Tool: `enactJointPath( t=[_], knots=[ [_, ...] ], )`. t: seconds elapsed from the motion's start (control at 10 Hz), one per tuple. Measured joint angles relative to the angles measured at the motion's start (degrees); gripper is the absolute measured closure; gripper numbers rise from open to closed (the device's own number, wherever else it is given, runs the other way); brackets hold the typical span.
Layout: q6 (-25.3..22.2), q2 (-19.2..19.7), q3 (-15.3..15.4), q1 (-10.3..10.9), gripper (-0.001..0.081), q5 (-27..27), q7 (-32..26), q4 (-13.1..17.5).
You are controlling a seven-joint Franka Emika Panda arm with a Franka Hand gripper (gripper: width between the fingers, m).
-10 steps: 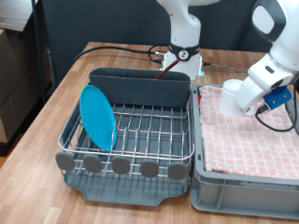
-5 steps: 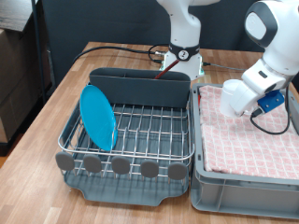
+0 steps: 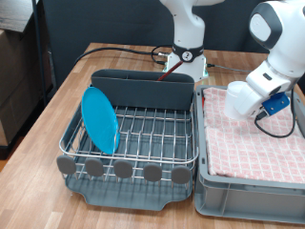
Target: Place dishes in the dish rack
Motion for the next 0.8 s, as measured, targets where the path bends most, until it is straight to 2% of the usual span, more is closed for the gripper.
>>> enactJointPath(
  t=[0.1, 0.2, 0.8],
  knots=[
    [-0.2, 0.0, 0.1, 0.0, 0.0591, 0.2, 0.0, 0.0],
    [-0.5, 0.0, 0.3, 0.0, 0.0738, 0.4, 0.1, 0.2],
    [-3.6, -1.3, 1.1, 0.0, 0.0738, 2.9, 2.4, 3.3]
  ],
)
